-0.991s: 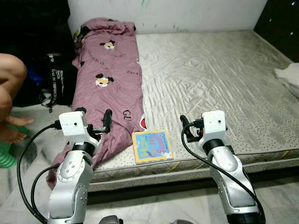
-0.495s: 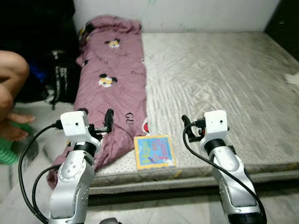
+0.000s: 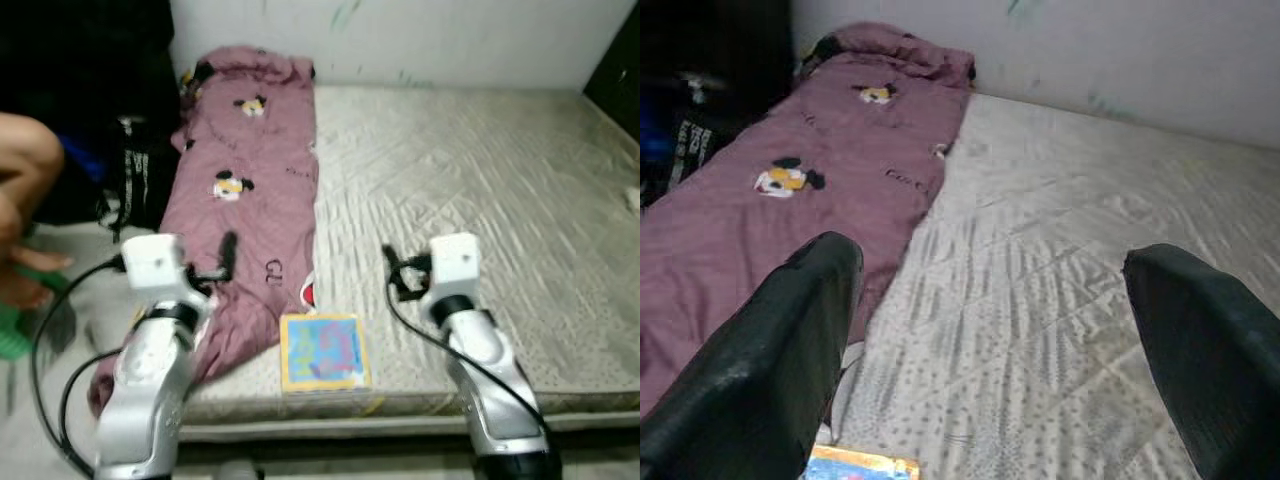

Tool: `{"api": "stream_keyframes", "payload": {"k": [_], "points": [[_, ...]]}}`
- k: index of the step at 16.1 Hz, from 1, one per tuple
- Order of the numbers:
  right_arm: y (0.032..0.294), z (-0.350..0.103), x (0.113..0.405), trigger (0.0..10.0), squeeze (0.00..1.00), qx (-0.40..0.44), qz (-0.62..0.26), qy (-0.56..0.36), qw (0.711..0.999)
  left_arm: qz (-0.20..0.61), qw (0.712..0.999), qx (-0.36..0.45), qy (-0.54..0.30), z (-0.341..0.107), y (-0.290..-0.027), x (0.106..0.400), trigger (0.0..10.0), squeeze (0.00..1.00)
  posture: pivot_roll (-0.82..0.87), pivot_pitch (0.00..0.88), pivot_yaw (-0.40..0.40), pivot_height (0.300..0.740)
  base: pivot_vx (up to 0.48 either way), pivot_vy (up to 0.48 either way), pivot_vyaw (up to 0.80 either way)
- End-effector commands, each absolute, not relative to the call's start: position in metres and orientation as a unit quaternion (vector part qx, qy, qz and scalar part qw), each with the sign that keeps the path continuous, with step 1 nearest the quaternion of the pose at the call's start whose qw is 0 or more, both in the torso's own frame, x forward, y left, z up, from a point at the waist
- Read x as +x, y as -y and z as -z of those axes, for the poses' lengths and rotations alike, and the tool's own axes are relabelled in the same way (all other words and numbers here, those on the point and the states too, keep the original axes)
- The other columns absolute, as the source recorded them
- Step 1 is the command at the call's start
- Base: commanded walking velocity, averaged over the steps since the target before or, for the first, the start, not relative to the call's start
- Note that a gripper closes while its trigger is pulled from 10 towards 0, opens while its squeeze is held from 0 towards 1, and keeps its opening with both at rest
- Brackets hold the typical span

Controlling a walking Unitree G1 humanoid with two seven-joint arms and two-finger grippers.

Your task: Clean up the room

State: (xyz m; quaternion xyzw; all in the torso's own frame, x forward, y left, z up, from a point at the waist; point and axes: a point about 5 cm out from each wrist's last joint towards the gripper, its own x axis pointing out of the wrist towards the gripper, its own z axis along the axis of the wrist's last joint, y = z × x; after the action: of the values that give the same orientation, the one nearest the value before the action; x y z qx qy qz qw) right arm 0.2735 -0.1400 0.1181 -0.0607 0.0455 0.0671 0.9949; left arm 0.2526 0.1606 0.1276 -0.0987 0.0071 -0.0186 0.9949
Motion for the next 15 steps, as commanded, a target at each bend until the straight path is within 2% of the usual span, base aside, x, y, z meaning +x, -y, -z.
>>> {"api": "stream_keyframes", "payload": {"k": [1, 7, 11, 13, 15], "points": [[0.149, -0.116, 0.272, 10.0, 0.0, -0.063, -0.054, -0.052, 0.995, 0.028, 0.995, -0.1, -0.009, -0.128, -0.154, 0.254, 10.0, 0.0, 0.0, 0.0, -0.018, 0.74, 0.0, 0.0, 0.0], [0.148, -0.117, 0.281, 10.0, 0.0, -0.065, -0.045, -0.041, 0.996, 0.019, 0.997, -0.07, 0.017, -0.133, -0.159, 0.262, 10.0, 0.0, 0.02, 0.0, 0.0, 0.74, 0.0, 0.0, 0.0], [0.153, -0.124, 0.293, 10.0, 0.0, -0.03, -0.016, -0.02, 0.999, -0.03, 0.999, 0.033, 0.022, -0.143, -0.166, 0.27, 10.0, 0.0, 0.03, 0.0, 0.01, 0.74, 0.0, 0.0, 0.0], [0.152, -0.126, 0.297, 10.0, 0.0, -0.025, -0.014, -0.008, 1.0, 0.028, 0.999, 0.005, 0.046, -0.144, -0.165, 0.271, 10.0, 0.0, 0.03, 0.0, 0.008, 0.74, 0.0, 0.0, 0.0], [0.153, -0.126, 0.298, 10.0, 0.0, -0.03, -0.008, -0.002, 1.0, 0.014, 0.999, 0.007, 0.041, -0.138, -0.171, 0.271, 10.0, 0.0, 0.02, 0.0, 0.013, 0.74, 0.0, 0.0, 0.0]]}}
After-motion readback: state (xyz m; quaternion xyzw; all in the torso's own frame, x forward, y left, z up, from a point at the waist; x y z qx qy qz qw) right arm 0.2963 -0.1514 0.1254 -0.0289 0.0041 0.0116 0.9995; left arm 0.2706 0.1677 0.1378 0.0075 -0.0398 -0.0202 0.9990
